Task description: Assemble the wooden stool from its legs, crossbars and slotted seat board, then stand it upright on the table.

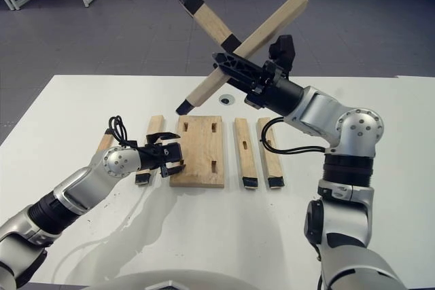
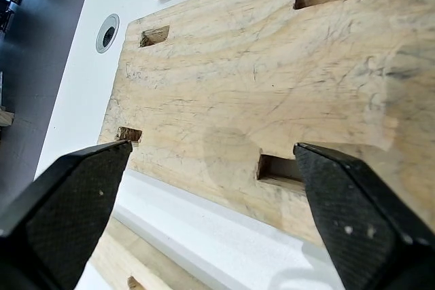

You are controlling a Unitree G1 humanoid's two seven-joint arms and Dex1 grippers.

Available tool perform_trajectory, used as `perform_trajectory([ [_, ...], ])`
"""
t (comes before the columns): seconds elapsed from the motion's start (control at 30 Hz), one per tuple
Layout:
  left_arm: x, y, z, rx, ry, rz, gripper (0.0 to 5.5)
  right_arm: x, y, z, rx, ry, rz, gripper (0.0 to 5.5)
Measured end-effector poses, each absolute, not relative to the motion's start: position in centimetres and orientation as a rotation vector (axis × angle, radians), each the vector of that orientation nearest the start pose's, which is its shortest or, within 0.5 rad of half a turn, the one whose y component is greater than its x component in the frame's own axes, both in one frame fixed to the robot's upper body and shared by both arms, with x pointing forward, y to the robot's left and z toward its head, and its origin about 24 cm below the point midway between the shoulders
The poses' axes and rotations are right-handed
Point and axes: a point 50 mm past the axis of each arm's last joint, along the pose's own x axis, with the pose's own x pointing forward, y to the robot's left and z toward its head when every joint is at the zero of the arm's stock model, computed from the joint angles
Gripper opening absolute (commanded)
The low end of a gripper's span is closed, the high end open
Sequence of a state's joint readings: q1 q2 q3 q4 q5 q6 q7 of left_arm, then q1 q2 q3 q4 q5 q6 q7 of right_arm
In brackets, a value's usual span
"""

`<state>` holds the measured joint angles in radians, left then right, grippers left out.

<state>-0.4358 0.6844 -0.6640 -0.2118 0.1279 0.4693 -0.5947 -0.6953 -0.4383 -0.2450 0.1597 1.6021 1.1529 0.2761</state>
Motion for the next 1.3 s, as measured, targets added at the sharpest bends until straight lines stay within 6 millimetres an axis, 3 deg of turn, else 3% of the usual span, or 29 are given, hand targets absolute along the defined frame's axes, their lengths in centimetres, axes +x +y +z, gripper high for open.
perform_trajectory([
  [0.13, 26.4, 11.2, 8.2, 0.972, 0.272, -1.024, 4.40, 30.5, -15.2, 21.2, 0.934, 0.271, 1.143, 2.04],
  [0.33, 26.3, 13.6, 8.1, 1.021, 0.303, -1.005, 4.40, 30.6, -15.2, 21.1, 0.935, 0.265, 1.132, 2.04],
  [0.5, 26.7, 13.8, 8.1, 1.035, 0.302, -0.985, 4.40, 30.7, -15.1, 21.0, 0.929, 0.267, 1.127, 2.04],
  [0.67, 24.6, 14.0, 8.5, 1.074, 0.310, -1.094, 4.40, 31.1, -15.4, 20.1, 0.819, 0.291, 1.085, 2.04],
  [0.97, 22.6, 16.8, 8.2, 1.190, 0.298, -1.170, 4.40, 32.9, -16.2, 13.4, 0.562, 0.470, 1.070, 2.03],
  [1.3, 23.0, 19.0, 8.2, 1.245, 0.271, -1.183, 4.40, 33.3, -15.6, 10.6, 0.471, 0.507, 1.113, 2.03],
])
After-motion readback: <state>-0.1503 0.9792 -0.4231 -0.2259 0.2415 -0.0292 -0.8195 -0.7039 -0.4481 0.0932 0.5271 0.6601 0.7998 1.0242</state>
